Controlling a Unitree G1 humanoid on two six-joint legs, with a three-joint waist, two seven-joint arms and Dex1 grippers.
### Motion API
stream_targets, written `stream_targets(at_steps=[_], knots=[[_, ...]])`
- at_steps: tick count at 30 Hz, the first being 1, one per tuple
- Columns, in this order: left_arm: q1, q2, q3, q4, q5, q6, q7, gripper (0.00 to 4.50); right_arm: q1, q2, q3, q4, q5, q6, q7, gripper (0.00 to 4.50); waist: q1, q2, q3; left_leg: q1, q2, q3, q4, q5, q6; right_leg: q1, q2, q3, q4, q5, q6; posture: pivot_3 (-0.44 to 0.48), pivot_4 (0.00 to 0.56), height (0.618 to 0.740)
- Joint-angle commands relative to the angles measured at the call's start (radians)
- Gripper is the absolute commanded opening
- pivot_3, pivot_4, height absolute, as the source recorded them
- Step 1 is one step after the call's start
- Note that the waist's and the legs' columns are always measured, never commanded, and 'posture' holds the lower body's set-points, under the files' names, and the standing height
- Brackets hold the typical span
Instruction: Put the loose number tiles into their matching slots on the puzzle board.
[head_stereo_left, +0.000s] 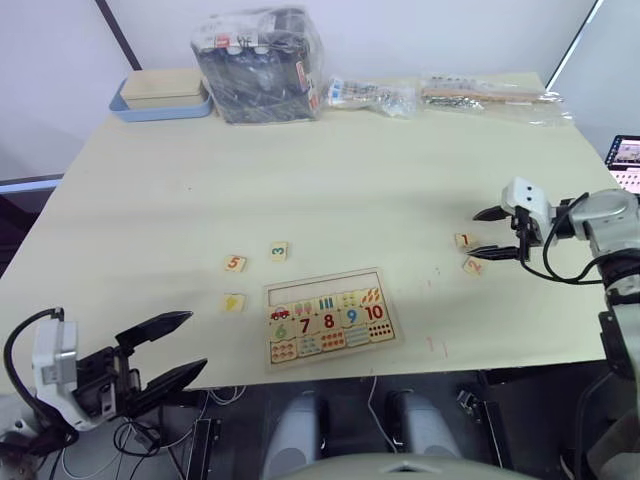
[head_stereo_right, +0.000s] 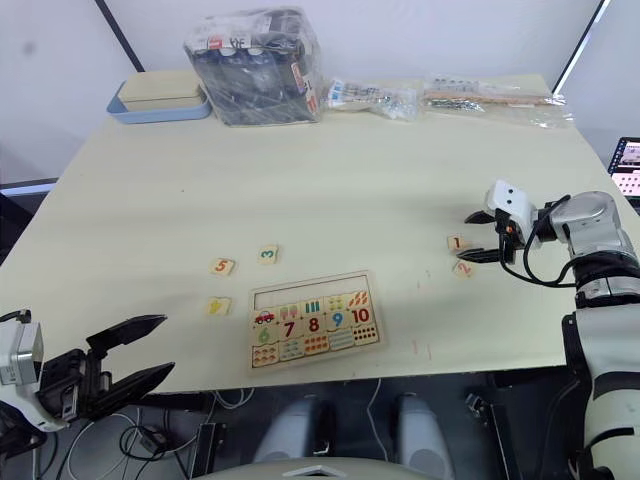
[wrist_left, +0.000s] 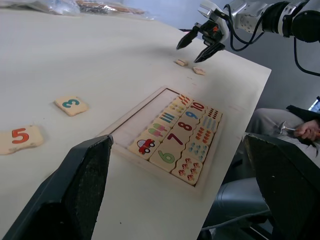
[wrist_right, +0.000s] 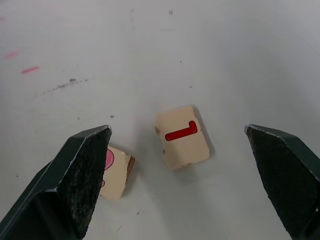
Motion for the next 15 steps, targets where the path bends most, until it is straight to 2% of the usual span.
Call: stream_targets(at_steps=[1,8,10,12,15], knots=[[0.008,-0.006,0.038,-0.005,-0.024,-0.014,-0.004,4.42,-0.036,0.004,-0.021,0.032,-0.02,-0.028,-0.031,4.5,0.0,0.0,0.0,0.0,0.0,0.0,0.0,0.0,0.0,0.0,0.0,0.0,0.0,0.0,0.0,0.0,0.15,0.74],[0.008,-0.013,0.033,-0.029,-0.03,-0.002,0.018,4.42,-0.059,0.025,-0.034,0.074,-0.047,-0.021,-0.092,4.5,-0.002,0.001,0.0,0.0,0.0,0.0,0.0,0.001,-0.001,0.0,0.0,0.001,0.0,0.0,0.0,0.0,0.15,0.74],[0.007,-0.011,0.033,-0.028,-0.031,-0.002,0.019,4.5,-0.062,0.027,-0.036,0.077,-0.052,-0.021,-0.094,3.92,-0.002,0.001,0.0,0.0,0.0,0.0,0.0,0.001,-0.001,0.0,-0.001,0.001,0.0,0.0,0.0,0.0,0.15,0.74],[0.006,-0.009,0.035,-0.028,-0.032,-0.001,0.02,4.5,-0.062,0.029,-0.035,0.078,-0.06,-0.022,-0.095,3.13,-0.002,0.001,0.0,0.0,0.0,0.0,0.0,0.0,-0.001,0.0,-0.001,0.0,0.0,0.0,0.0,0.0,0.15,0.74],[0.005,-0.007,0.034,-0.028,-0.034,0.001,0.023,4.5,-0.06,0.033,-0.032,0.078,-0.067,-0.024,-0.094,3.13,-0.002,0.001,0.0,0.0,0.0,0.0,0.0,0.0,-0.001,0.0,-0.001,0.001,0.0,0.0,0.0,0.0,0.15,0.74]])
